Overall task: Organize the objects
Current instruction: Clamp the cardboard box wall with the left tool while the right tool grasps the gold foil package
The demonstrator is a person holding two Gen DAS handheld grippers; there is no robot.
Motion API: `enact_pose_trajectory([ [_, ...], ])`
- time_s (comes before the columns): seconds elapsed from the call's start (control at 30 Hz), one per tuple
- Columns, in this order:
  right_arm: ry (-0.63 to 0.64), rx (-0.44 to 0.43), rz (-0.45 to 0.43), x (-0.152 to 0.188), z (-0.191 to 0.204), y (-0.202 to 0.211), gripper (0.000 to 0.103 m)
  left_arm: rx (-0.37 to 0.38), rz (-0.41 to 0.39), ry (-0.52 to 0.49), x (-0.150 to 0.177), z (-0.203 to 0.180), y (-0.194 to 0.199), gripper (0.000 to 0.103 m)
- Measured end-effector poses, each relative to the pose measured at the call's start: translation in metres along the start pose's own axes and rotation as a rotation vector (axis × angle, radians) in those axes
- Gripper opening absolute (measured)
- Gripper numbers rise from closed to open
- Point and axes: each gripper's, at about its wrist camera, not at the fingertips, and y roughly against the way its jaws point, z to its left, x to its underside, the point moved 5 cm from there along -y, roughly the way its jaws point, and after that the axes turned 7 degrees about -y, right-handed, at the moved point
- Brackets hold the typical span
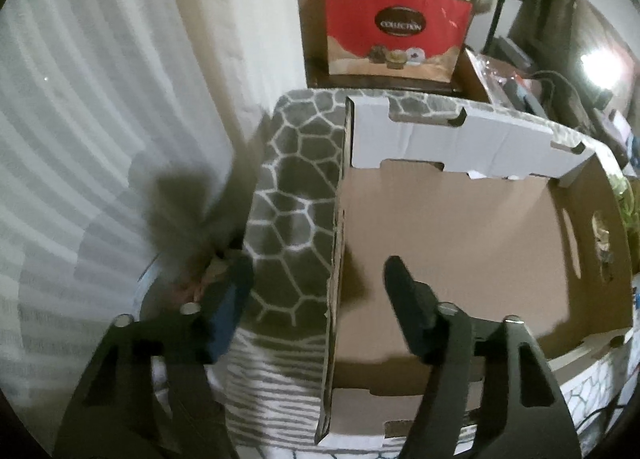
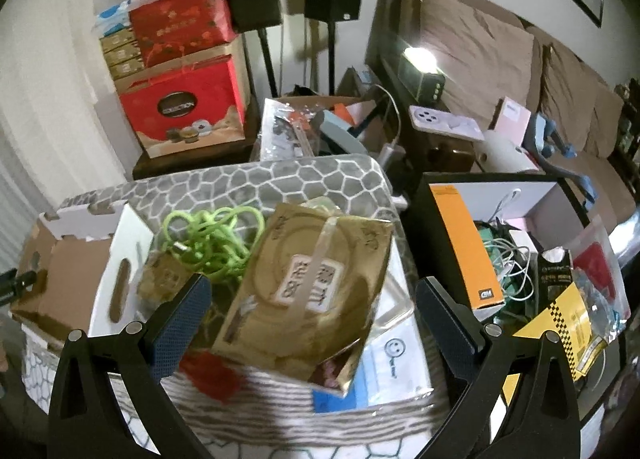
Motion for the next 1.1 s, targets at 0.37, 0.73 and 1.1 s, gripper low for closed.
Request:
enact_pose_trajectory([
  [0.37,-0.06,0.013,0.107,0.002,-0.014,-0.036,0.103,0.089,0.04,-0.034,0.01,-0.006,-0.019,0.004],
  [0.73,-0.127,-0.003,0.174,0.006,-0.012,-0.055,0.103,0.121,0.022,-0.094,0.014,-0.007,-0.014,0.003],
  [1.1,-0.127,0.116,0.235,0.021,0.002,-0.087,0.103,0.118,0.009,-0.12,0.016,-0.009,-0.013,0.004],
])
